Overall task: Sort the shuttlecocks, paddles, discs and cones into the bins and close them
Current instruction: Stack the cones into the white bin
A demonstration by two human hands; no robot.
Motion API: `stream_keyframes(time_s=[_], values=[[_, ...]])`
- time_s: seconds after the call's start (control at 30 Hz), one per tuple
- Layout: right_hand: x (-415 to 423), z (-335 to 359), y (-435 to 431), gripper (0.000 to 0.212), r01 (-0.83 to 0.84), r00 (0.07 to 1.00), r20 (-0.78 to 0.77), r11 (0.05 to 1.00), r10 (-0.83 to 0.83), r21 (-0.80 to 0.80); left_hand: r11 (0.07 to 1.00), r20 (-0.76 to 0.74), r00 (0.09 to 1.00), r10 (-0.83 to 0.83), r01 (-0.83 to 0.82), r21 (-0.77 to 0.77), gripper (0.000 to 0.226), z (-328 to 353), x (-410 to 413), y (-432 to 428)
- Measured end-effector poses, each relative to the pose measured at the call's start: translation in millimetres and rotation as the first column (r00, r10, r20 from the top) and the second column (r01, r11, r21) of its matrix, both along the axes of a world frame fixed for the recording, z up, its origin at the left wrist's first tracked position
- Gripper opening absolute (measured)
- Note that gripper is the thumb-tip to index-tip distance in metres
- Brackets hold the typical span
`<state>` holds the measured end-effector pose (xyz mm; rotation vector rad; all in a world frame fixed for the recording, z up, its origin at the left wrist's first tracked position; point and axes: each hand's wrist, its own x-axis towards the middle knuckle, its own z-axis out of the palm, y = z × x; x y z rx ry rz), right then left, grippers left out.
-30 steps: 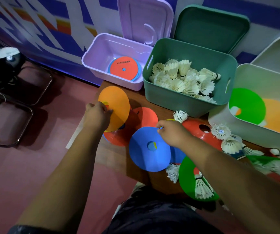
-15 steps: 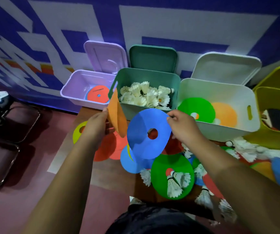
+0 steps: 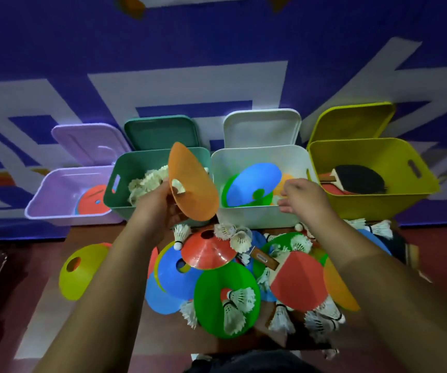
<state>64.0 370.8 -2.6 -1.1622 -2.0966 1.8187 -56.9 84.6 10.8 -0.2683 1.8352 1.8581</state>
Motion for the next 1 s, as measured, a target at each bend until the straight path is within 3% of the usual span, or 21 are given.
stream_keyframes(time_s=[0.2,0.27,0.37,0.43,0.6,0.8,1.0], values=[[28.9,-5.5,18.8,0.018,-0.039,0.997,0.064,0.999,0.039,-0.005,0.990,0.124,0.986,-0.114,0.102,0.097,0.015,10.5,-4.8,74.2],[35.9,-8.1,23.4,0.018,-0.039,0.997,0.068,0.999,0.039,-0.004,0.991,0.172,0.980,-0.101,0.085,0.101,0.028,11.5,-4.2,97.8],[44.9,-9.9,29.8,0.020,-0.038,0.997,0.060,0.999,0.040,-0.023,0.996,0.265,0.960,-0.084,0.072,0.053,0.066,-1.1,-4.9,116.4],[48.1,-10.7,33.7,0.021,-0.052,0.997,0.055,0.998,0.053,-0.016,0.999,0.280,0.959,-0.037,0.025,0.044,0.071,-9.3,-3.7,120.3],[46.8,-15.9,37.7,0.024,-0.102,0.992,0.082,0.995,0.100,0.023,0.999,0.295,0.955,-0.037,0.043,-0.014,0.063,-22.4,4.1,109.4],[27.4,-19.8,22.1,0.025,-0.156,0.986,0.070,0.987,0.154,0.030,0.993,0.211,0.977,-0.025,0.049,-0.111,0.046,-24.8,8.9,78.7],[4.6,-25.2,-0.7,0.023,-0.255,0.966,0.063,0.966,0.252,0.048,0.991,0.179,0.984,-0.002,0.027,-0.133,0.044,-31.8,13.3,42.4]])
